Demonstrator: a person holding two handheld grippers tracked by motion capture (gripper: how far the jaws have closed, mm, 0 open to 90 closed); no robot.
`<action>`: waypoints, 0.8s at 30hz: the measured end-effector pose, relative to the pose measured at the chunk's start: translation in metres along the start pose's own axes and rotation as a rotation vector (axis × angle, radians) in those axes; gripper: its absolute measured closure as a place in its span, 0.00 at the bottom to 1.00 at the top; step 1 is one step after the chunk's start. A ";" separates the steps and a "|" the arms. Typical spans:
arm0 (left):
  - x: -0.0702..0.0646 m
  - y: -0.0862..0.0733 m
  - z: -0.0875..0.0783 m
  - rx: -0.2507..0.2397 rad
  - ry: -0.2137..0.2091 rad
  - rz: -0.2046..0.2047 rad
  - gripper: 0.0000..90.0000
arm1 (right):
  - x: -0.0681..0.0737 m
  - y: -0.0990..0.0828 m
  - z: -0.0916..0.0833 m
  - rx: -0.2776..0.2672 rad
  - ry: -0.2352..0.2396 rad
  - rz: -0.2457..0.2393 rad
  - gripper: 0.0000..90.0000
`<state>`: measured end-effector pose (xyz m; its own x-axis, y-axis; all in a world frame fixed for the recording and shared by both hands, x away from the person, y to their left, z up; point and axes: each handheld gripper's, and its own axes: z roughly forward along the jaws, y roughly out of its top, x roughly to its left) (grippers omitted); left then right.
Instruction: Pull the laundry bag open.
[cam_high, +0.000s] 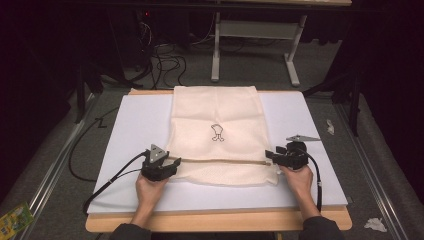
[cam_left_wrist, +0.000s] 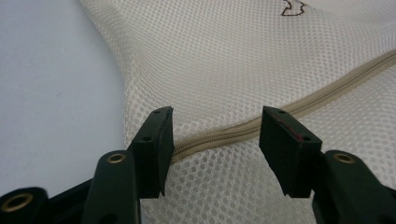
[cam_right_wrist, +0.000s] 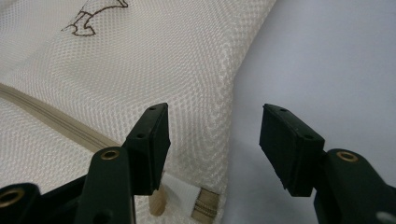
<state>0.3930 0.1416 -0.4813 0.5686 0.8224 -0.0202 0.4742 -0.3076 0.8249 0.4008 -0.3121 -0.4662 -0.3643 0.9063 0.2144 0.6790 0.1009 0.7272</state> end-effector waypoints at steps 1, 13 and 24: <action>-0.001 0.000 0.000 -0.006 0.000 -0.003 0.50 | 0.001 0.001 0.001 0.006 0.004 0.001 0.49; -0.003 -0.001 0.004 0.021 0.012 0.015 0.48 | 0.011 0.002 0.015 0.084 -0.011 -0.011 0.47; -0.009 0.001 0.009 0.074 0.045 0.069 0.47 | 0.017 0.004 0.017 0.117 -0.021 -0.073 0.94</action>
<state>0.3944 0.1295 -0.4855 0.5714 0.8183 0.0623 0.4839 -0.3973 0.7797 0.4085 -0.2894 -0.4708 -0.4030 0.9030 0.1489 0.7214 0.2133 0.6588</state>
